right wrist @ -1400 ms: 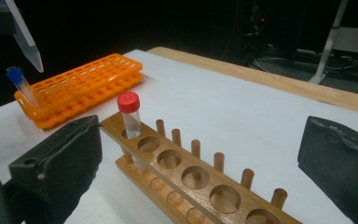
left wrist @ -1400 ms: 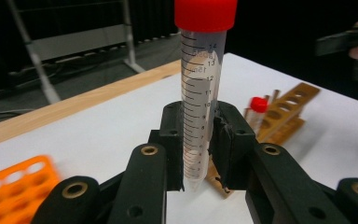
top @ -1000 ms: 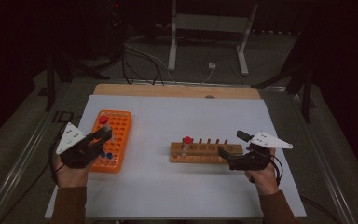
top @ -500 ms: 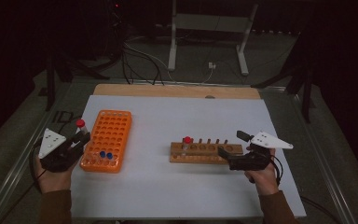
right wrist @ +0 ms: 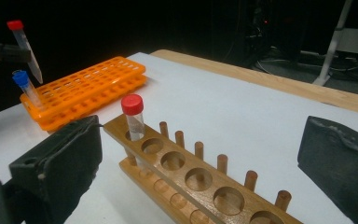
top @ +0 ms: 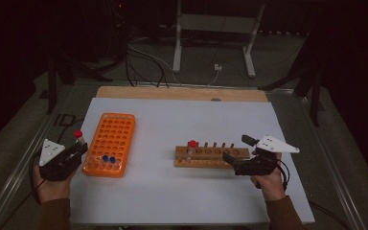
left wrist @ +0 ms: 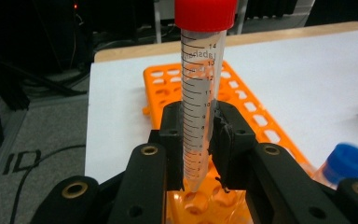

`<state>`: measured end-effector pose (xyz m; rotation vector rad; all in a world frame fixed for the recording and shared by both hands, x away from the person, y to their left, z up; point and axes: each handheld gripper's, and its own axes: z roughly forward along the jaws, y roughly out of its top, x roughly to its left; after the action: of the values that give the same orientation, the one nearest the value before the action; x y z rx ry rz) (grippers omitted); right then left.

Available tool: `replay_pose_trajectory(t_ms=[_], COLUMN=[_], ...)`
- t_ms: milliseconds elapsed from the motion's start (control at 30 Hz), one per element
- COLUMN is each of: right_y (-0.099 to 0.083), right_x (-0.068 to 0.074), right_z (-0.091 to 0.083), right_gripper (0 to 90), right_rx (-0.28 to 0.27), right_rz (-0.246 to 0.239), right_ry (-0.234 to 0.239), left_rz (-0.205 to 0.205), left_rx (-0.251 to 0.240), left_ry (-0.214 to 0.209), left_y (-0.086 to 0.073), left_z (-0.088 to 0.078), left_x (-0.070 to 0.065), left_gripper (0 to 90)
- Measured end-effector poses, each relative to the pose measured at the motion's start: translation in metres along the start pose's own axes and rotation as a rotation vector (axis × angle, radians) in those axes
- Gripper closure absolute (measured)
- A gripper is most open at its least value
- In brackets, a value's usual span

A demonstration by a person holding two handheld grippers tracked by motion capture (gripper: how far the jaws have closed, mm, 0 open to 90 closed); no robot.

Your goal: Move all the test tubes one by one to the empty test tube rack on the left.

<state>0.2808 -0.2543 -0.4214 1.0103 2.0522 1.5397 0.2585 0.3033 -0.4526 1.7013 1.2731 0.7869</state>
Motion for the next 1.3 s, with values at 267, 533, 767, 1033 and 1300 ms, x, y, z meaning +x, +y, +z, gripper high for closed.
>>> replay_pose_trajectory(t_ms=[267,533,767,1033,1300], right_y=[0.0,-0.001,-0.002,-0.003,-0.003], right_x=[0.0,0.001,0.002,0.003,0.003], right_z=[0.0,0.002,0.003,0.005,0.005], right_gripper=[0.0,0.0,0.0,0.0,0.0], right_rx=[0.003,0.01,0.014,0.022,0.023], right_rz=[0.001,-0.003,-0.004,-0.008,-0.01], right_ry=[0.004,0.01,0.013,0.018,0.019], left_rz=[-0.005,0.046,0.052,0.051,0.003], left_rx=[0.041,0.116,0.165,0.188,0.17], left_ry=[-0.01,-0.017,-0.027,-0.026,-0.026], left_y=[-0.016,-0.026,-0.031,-0.03,-0.034], left_z=[0.005,0.011,0.014,0.016,0.008], left_x=[0.002,-0.002,-0.001,-0.001,0.006], left_gripper=[75.6,75.7,76.0,75.2,64.5])
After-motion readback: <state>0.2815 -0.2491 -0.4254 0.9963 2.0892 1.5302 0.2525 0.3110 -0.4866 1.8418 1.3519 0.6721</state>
